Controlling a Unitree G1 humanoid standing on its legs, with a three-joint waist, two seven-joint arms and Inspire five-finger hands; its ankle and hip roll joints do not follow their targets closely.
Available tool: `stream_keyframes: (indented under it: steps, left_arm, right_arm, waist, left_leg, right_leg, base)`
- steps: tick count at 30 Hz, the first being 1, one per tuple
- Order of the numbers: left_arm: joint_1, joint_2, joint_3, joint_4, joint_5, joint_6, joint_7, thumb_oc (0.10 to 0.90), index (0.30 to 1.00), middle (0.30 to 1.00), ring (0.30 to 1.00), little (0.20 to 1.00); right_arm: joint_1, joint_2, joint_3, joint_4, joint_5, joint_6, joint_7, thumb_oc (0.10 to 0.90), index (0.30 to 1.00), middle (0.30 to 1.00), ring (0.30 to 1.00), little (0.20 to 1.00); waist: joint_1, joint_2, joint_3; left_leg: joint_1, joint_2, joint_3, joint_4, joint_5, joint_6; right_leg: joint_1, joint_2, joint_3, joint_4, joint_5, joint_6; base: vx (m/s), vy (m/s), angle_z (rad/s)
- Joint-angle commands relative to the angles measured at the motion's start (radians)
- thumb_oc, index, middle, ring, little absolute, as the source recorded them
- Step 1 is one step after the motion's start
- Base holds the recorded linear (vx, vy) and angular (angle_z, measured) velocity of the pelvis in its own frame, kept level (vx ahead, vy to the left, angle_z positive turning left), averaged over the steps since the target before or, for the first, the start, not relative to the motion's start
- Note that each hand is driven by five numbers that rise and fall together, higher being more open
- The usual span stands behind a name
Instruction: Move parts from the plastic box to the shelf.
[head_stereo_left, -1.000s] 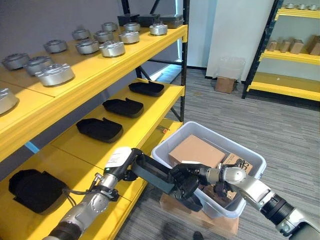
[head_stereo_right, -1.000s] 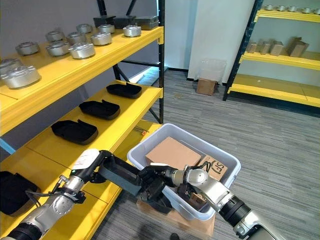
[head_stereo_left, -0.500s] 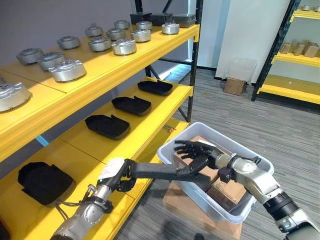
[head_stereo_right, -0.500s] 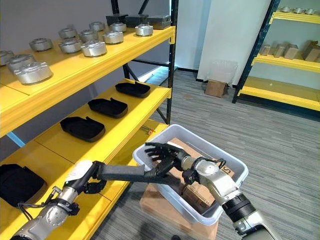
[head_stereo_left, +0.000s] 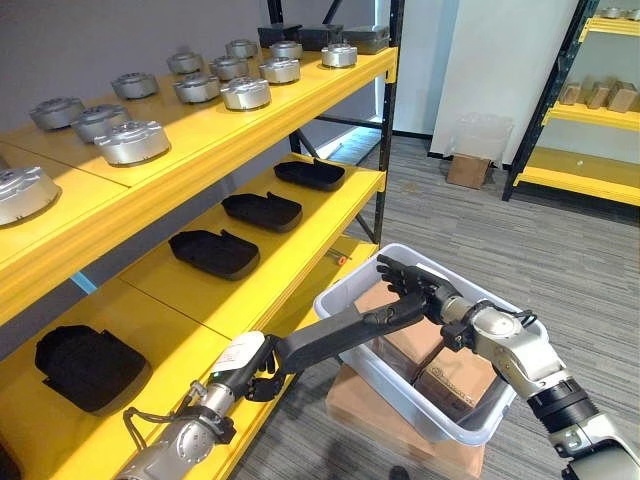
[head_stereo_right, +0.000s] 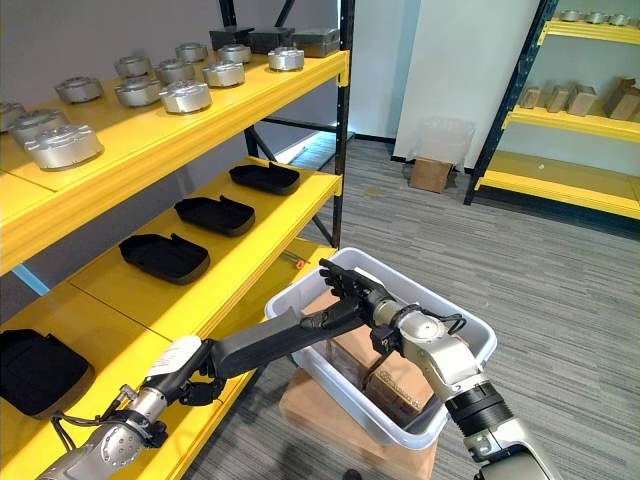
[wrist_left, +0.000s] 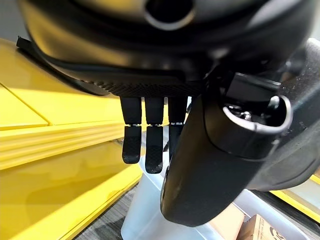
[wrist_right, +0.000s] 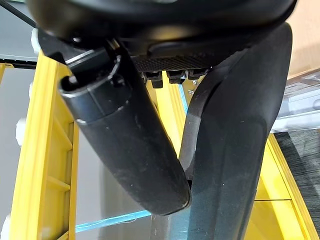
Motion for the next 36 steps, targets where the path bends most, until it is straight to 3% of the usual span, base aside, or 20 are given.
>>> stream_keyframes:
  steps: [1,22,31,36]
  left_arm:
    - [-0.163,-0.016,0.008,-0.104,-0.022,-0.164,0.056,0.400,0.300,0.300,0.300,0.300]
    - [-0.178,-0.034,0.064,-0.162,-0.093,-0.173,0.060,0.400,0.300,0.300,0.300,0.300]
    - [-0.193,-0.034,0.087,-0.200,-0.112,-0.157,0.029,0.400,0.300,0.300,0.300,0.300]
    - [-0.194,-0.025,0.098,-0.207,-0.112,-0.152,0.024,0.400,0.300,0.300,0.300,0.300]
  right_arm:
    - [-0.204,0.080,-0.025,-0.035,0.028,-0.085,0.010,0.900,1.000,1.000,1.000,1.000]
    - [-0.201,0.090,-0.014,-0.033,0.030,-0.077,0.025,0.900,1.000,1.000,1.000,1.000]
    - [-0.213,0.069,-0.005,-0.036,-0.021,-0.065,0.079,0.900,1.000,1.000,1.000,1.000]
    - [-0.235,0.028,0.004,-0.065,-0.168,-0.110,0.143,0.900,1.000,1.000,1.000,1.000]
  waist:
    - [0.013,-0.015,0.008]
    - [0.024,-0.023,0.002]
    - [0.028,-0.030,0.001]
    - [0.027,-0.034,-0.001]
  left_leg:
    - [0.080,-0.046,-0.027,0.003,-0.179,0.046]
    - [0.078,-0.041,-0.036,-0.001,-0.178,0.042]
    - [0.076,-0.041,-0.043,-0.001,-0.175,0.041]
    - [0.073,-0.039,-0.042,-0.001,-0.175,0.040]
  right_leg:
    - [0.017,-0.015,0.017,0.013,-0.067,0.032]
    - [0.020,-0.015,0.008,0.010,-0.066,0.032]
    - [0.022,-0.015,0.004,0.010,-0.065,0.030]
    - [0.019,-0.015,0.005,0.011,-0.065,0.032]
  base:
    - [0.00,0.000,0.00]
    - [0.00,0.000,0.00]
    - [0.00,0.000,0.00]
    - [0.00,0.000,0.00]
